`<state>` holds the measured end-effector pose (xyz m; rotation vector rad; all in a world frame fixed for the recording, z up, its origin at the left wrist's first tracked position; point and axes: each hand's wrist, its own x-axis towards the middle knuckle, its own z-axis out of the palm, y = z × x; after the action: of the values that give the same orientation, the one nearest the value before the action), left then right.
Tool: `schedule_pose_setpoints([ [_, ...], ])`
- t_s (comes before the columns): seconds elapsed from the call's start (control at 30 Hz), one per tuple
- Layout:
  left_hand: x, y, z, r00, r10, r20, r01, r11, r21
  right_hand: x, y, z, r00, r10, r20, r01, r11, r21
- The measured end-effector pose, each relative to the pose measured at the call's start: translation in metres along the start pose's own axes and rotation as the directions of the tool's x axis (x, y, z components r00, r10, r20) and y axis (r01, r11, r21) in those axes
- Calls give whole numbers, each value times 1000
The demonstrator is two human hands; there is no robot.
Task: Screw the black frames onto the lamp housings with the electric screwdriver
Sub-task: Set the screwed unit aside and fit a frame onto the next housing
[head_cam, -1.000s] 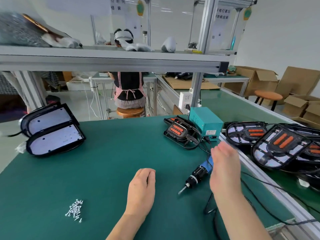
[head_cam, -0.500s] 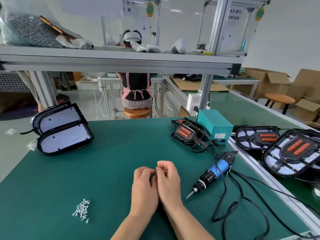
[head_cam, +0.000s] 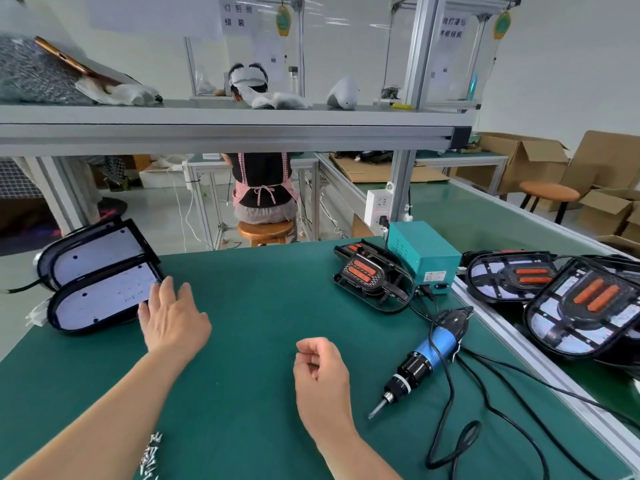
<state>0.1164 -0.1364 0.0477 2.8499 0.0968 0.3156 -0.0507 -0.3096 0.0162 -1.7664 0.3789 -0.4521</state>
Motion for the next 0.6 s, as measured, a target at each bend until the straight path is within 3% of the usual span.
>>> schedule_pose_setpoints([
  [0.23,30,-8,5,996,-65,53,60,994,95,1,3,-2,1000,-29,1,29,999,22],
  [0.6,51,-28,14,987,-158,-11,157,962,223,11,19,2,998,-54,-24,54,998,19],
])
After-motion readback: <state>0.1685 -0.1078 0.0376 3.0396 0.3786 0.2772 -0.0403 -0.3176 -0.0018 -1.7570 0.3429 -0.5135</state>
